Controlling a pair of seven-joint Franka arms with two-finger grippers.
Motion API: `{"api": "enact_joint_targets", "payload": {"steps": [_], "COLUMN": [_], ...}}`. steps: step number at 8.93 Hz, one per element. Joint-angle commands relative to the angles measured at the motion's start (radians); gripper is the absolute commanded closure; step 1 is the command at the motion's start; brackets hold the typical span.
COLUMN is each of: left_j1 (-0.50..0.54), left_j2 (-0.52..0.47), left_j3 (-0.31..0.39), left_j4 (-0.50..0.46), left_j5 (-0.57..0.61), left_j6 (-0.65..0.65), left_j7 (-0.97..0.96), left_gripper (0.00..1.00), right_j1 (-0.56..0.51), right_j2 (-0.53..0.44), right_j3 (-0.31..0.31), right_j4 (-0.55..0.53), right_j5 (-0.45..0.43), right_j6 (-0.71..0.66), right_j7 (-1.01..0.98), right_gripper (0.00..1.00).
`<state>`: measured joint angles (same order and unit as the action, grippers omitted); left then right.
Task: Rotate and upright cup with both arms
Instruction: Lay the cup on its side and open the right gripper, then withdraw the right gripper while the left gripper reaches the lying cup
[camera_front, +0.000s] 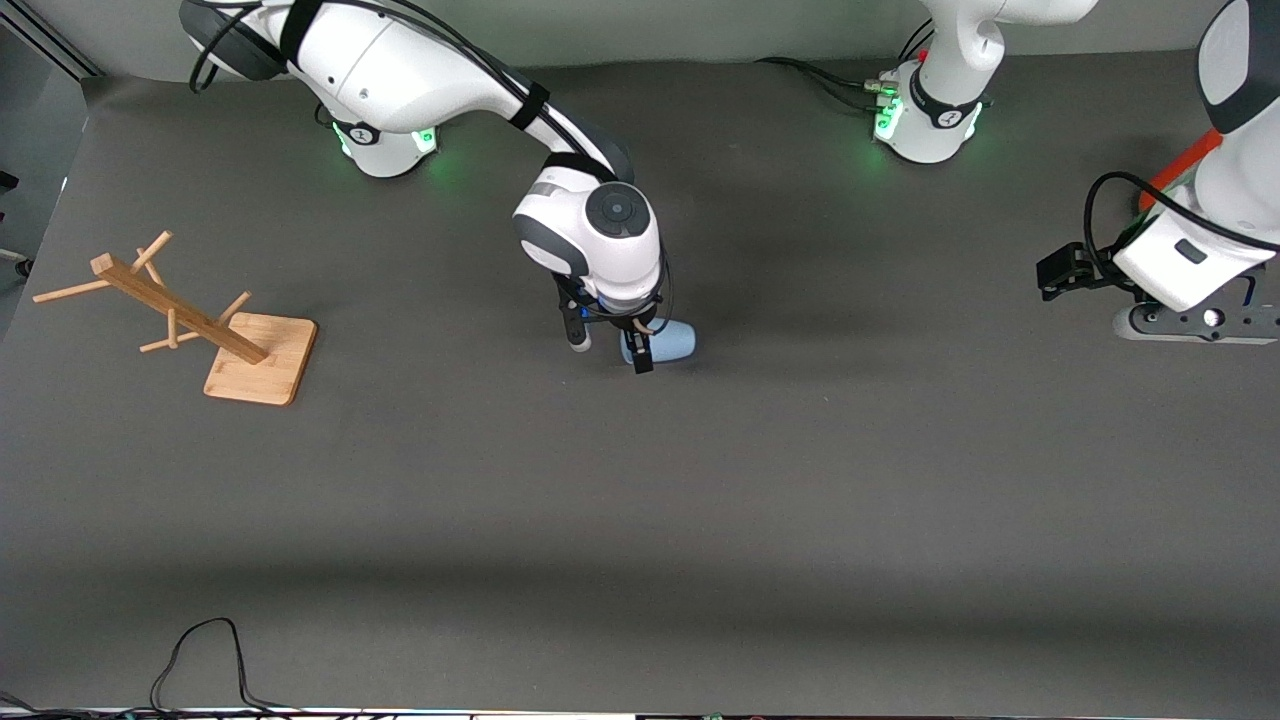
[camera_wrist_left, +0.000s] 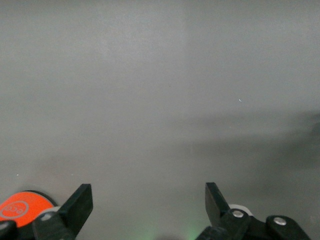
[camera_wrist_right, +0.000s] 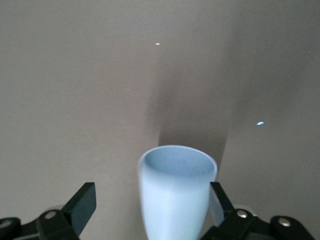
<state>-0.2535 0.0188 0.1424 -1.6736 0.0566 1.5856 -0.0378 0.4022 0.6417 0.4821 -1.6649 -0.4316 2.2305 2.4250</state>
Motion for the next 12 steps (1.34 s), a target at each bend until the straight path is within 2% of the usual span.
{"api": "enact_joint_targets", "payload": {"steps": [1, 2, 4, 5, 7, 8, 10, 12], "left_j1": [-0.024, -0.026, -0.055, -0.091, -0.168, -0.194, -0.226, -0.376], "left_j2": [0.015, 0.018, 0.032, 0.052, 0.139, 0.218, 0.428, 0.609], "left_j3": [0.008, 0.008, 0.006, 0.002, -0.026, -0.073, -0.203, -0.213], "left_j4": [0.014, 0.014, 0.015, 0.025, 0.110, 0.188, 0.410, 0.634], "left_j5": [-0.004, -0.023, -0.043, -0.043, -0.043, -0.038, -0.017, 0.089], "left_j6": [0.011, 0.011, 0.023, 0.027, 0.022, 0.021, 0.004, 0.005], "left_j7": [-0.010, -0.016, -0.030, -0.072, -0.122, -0.183, -0.386, -0.537], "left_gripper": [0.00, 0.00, 0.00, 0.00, 0.00, 0.00, 0.00, 0.00], "right_j1": [-0.023, -0.041, -0.040, -0.040, -0.042, -0.040, -0.040, -0.042], "right_j2": [-0.103, -0.159, -0.313, -0.370, -0.451, -0.500, -0.581, -0.623], "right_j3": [-0.002, -0.035, -0.248, -0.343, -0.471, -0.531, -0.635, -0.724], "right_j4": [-0.006, -0.009, -0.010, -0.010, -0.009, -0.010, -0.010, -0.012], "right_j5": [0.008, 0.084, 0.379, 0.468, 0.476, 0.476, 0.476, 0.476], "right_j6": [-0.095, -0.120, -0.187, -0.239, -0.358, -0.429, -0.543, -0.584], "right_j7": [-0.155, -0.313, -0.770, -0.970, -1.282, -1.452, -1.738, -1.991], "right_gripper": [0.00, 0.00, 0.00, 0.00, 0.00, 0.00, 0.00, 0.00]}}
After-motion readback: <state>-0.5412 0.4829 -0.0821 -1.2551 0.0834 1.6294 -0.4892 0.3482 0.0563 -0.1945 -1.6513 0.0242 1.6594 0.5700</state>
